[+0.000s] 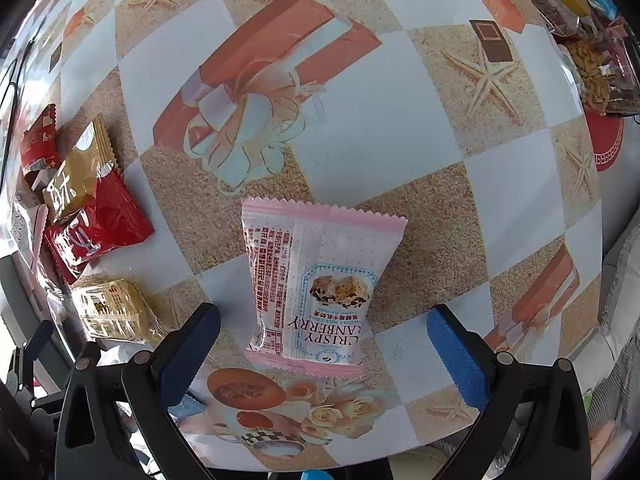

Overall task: Organize snacks
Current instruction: 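Grasp the clear-wrapped dark stick snack with the left tool while the right tool holds the pink packet, then carry both snacks over the white box and release them inside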

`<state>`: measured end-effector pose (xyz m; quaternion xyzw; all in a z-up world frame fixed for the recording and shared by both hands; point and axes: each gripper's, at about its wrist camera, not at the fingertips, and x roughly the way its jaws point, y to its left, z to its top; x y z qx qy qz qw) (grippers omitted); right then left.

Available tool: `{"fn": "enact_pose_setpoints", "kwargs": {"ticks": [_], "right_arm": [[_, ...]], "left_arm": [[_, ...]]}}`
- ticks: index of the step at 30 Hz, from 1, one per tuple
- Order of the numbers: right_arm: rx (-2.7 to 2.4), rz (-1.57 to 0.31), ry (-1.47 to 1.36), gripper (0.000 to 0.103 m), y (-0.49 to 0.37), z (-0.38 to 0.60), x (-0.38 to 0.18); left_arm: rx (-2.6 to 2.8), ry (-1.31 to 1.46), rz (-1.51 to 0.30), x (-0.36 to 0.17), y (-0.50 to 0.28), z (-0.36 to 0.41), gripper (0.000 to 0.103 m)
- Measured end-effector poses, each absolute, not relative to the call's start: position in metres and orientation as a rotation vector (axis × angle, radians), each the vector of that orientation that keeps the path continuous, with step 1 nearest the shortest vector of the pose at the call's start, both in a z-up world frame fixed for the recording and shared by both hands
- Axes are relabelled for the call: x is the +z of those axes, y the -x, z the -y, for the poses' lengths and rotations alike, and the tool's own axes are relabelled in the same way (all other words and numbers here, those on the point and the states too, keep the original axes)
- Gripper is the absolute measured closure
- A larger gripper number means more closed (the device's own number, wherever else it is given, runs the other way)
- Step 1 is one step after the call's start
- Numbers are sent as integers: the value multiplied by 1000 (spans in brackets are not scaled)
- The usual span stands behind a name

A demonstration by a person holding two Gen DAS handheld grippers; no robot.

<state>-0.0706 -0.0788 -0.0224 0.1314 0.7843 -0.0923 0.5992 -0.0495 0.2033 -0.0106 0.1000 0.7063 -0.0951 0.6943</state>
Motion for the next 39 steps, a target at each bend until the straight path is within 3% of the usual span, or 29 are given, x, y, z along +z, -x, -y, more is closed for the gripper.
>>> {"fn": "enact_pose_setpoints", "kwargs": {"ticks": [8,11,14,16,17,18,39], "right_arm": [[-213,-1827,-312,0,66,86,-12],[-218,-1827,-307,4,69,80,-17],[-203,-1798,-285,23,69,76,-10],[-185,-1786,-266,42,67,73,-4],[-177,-1780,-263,60,65,71,-1],[-163,-1778,-275,61,64,71,1],[29,-1624,-352,62,68,27,71]], "left_arm": [[-175,-226,-1635,-13,41,-200,0],[-176,-223,-1650,-10,38,-196,8],[-209,-245,-1630,0,39,-187,29],[-229,-245,-1622,5,39,-181,64],[-233,-240,-1622,7,38,-179,75],[-236,-230,-1629,8,37,-179,84],[-210,-73,-1470,97,63,-234,85]]}}
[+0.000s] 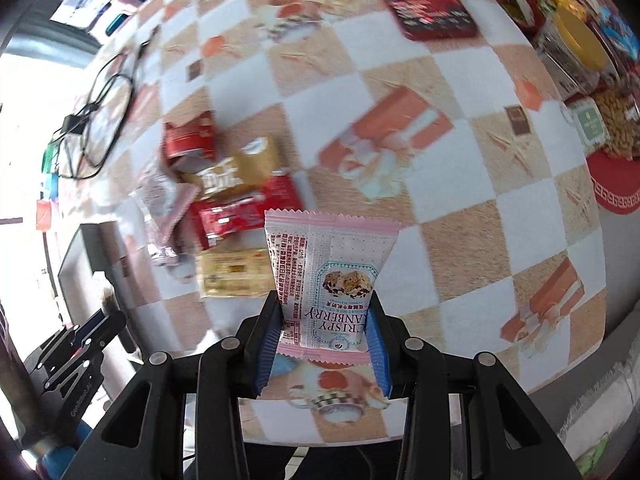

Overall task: Organize snacks
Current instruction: 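Carry both snacks over the white box and release them inside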

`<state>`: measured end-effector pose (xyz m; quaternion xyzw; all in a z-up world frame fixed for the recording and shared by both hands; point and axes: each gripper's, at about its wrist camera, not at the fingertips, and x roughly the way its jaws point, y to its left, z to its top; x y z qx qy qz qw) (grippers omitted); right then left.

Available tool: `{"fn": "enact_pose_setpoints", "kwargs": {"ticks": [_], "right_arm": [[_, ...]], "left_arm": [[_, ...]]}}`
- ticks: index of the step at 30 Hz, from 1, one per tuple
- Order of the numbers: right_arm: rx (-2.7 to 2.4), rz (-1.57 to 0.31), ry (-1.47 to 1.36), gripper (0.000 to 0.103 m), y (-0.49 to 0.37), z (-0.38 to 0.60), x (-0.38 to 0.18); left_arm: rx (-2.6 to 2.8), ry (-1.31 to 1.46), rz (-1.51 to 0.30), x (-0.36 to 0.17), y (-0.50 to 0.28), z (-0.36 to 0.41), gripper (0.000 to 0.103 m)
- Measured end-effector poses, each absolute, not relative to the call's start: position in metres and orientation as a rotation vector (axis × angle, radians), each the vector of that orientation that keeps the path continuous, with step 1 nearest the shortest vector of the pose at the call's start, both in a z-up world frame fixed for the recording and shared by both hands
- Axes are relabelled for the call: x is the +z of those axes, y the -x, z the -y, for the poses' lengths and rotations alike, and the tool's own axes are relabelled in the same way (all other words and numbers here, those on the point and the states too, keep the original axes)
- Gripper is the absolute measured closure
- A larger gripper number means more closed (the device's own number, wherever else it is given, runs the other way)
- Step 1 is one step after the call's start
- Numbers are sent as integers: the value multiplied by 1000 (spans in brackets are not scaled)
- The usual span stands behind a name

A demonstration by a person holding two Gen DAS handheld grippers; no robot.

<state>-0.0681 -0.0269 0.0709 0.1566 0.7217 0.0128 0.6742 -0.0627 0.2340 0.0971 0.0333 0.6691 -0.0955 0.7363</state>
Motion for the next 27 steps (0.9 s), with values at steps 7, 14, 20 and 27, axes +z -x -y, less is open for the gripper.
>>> {"fn": "enact_pose_setpoints", "kwargs": {"ticks": [7,14,20,27], "right_arm": [[158,-1622,-261,62,51,-40,78],[300,-1622,-146,62,43,-118,78],[418,-1636,-65,62,44,-187,74],[502,-1661,-2,62,44,-246,61]], "left_arm": [[-126,-17,-1424,109,67,-278,85],[-27,38,-1416,111,79,-330,85],[56,75,-1439,101,93,-371,85],[136,109,-1483,82,109,-405,85]]}}
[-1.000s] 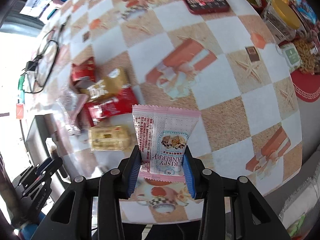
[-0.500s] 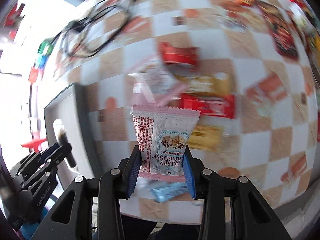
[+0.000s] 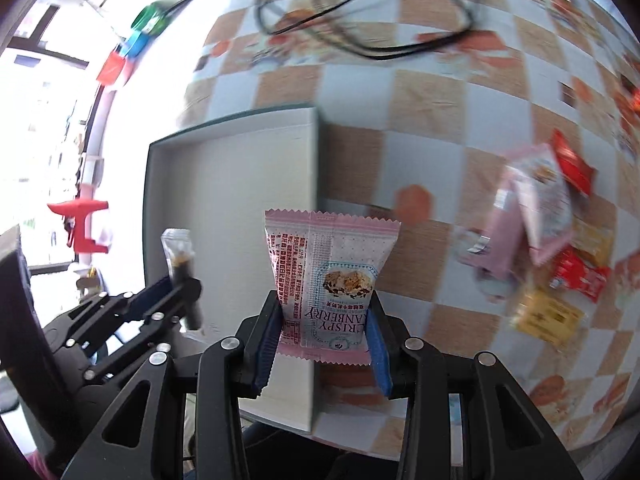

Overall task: Organize snacks
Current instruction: 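Carry both snacks over the white box and release them inside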

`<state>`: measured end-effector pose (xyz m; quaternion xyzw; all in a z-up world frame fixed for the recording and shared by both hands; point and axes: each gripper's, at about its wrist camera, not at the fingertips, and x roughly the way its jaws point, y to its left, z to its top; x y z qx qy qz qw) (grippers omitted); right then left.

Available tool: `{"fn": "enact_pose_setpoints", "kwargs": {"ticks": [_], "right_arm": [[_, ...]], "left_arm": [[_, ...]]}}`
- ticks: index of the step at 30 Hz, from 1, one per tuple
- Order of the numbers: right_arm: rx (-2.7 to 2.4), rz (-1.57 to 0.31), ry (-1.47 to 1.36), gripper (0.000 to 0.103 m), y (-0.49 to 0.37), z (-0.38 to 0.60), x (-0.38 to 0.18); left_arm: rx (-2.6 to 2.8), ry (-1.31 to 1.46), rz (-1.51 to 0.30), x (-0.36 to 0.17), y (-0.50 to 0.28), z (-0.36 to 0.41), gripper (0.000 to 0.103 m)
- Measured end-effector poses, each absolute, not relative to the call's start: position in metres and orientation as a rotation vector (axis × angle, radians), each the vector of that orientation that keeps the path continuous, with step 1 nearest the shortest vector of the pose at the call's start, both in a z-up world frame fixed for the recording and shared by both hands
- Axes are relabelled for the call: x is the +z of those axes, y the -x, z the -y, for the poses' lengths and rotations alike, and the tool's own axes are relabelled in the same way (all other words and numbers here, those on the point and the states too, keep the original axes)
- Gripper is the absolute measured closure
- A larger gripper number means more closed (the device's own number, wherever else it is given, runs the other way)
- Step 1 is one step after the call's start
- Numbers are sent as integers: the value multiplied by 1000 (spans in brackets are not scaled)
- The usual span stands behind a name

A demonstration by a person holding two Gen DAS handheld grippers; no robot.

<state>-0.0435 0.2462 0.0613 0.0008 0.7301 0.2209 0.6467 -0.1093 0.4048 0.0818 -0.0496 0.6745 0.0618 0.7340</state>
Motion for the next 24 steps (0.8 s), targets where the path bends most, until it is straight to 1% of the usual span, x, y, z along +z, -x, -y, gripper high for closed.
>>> {"fn": "enact_pose_setpoints", "kwargs": {"ticks": [7,11,12,13,14,15,16,18,20,22,23,24], "right_arm": [[547,-1694,46,62,47,-280,48],[558,-1722,57,61,49,-294,39],[560,-1728,62,61,51,-296,38],[560,-1733,64,61,51,-294,36],[560,-1737,70,61,52,-295,34],[560,-1740,74,61,53,-294,33],[558,-1744,78,61,54,-293,33],[557,-1745,82,56,57,-292,34],[552,-1735,90,56,59,-292,37],[542,-1725,109,41,60,-294,40],[538,-1712,116,25,61,-293,43],[540,-1691,118,19,62,-291,47]], "left_arm": [[183,109,-1531,65,126,-422,84],[204,99,-1546,60,135,-424,80],[207,94,-1550,59,137,-424,76],[206,91,-1550,59,139,-423,63],[216,77,-1546,60,141,-422,53],[228,61,-1540,61,141,-421,33],[250,35,-1522,65,144,-420,22],[276,-27,-1499,72,148,-417,21],[296,-66,-1483,77,151,-414,21],[318,-105,-1466,82,153,-410,21],[330,-126,-1450,86,154,-408,21],[337,-139,-1437,89,154,-407,21]]}}
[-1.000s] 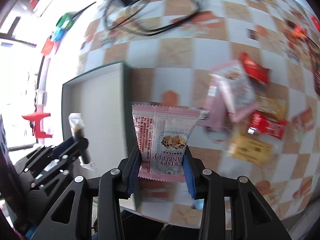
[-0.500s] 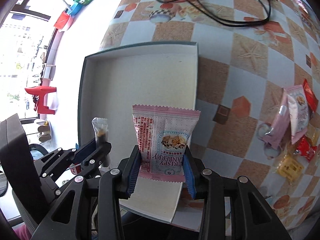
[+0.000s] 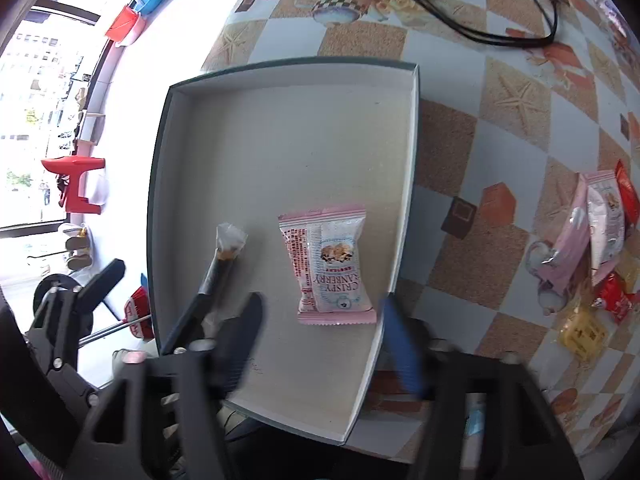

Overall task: Organize snacks
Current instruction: 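Carry both snacks over the white box and release them inside, then withdraw both tools from the white box back toward the snack pile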

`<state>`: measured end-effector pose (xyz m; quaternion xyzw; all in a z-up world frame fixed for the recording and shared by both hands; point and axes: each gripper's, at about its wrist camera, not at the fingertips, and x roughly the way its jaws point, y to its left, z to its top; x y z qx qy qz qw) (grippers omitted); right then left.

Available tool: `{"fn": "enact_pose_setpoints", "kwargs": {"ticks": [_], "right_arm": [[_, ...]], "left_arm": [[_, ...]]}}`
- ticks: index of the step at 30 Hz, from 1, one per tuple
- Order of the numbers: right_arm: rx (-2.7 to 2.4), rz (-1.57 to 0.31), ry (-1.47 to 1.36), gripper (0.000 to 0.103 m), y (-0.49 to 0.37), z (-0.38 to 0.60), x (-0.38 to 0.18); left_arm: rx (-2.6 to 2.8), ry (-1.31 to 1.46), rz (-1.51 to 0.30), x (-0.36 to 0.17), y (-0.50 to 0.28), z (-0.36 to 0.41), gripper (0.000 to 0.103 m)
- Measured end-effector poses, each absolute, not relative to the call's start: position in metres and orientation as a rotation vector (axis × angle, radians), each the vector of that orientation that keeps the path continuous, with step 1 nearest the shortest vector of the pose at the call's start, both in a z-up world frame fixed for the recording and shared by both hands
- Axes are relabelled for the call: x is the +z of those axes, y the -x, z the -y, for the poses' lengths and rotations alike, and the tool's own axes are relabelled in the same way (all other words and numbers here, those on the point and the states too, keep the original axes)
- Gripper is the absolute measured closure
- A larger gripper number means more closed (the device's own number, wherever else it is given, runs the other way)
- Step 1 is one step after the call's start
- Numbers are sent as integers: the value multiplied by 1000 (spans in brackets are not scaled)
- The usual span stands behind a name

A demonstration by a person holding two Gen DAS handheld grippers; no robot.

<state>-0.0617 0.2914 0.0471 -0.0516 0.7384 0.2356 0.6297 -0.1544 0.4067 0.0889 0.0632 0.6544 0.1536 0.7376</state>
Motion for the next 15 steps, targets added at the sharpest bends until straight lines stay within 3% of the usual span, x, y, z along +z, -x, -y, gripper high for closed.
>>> {"fn": "enact_pose_setpoints", "kwargs": {"ticks": [6,7,8,15], "right_arm": [[506,-1631,143,18,59,-271,59],[498,-1630,138,13,59,-269,60],[487,-1627,131,0,58,-267,62],[444,-1618,80,0,55,-239,69]], "left_arm": [[340,-188,-1344,102,156,-394,21],[338,-190,-1336,107,150,-394,21],[332,-198,-1327,109,150,-391,21],[298,-226,-1291,117,142,-375,21]]}}
